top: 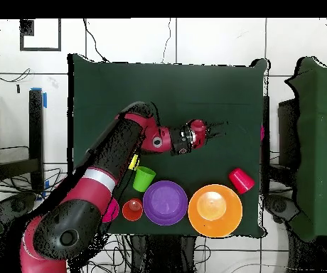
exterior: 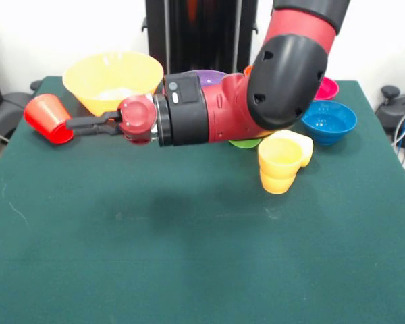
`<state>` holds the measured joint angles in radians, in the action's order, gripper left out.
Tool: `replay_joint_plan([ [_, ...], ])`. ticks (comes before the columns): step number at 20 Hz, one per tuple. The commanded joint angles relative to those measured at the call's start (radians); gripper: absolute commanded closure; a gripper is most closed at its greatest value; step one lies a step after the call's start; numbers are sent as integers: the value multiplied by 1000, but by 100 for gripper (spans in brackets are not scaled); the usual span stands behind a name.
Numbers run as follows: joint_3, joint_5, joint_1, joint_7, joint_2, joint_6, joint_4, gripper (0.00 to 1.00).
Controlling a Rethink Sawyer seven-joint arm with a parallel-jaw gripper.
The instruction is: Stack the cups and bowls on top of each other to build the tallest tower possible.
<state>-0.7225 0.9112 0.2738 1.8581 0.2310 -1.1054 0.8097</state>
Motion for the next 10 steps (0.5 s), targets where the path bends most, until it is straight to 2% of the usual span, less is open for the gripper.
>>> replay_joint_plan([
  [1,158,64,-16,-219,111,179,-156,0],
  [3,150,112,-43,-216,183,226,-248,0],
  [6,148,179,-74,-143,238,384,-332,0],
  [8,166,175,-89,-167,241,455,-358,0],
  [10,169,167,-86,-163,234,519,-331,0],
])
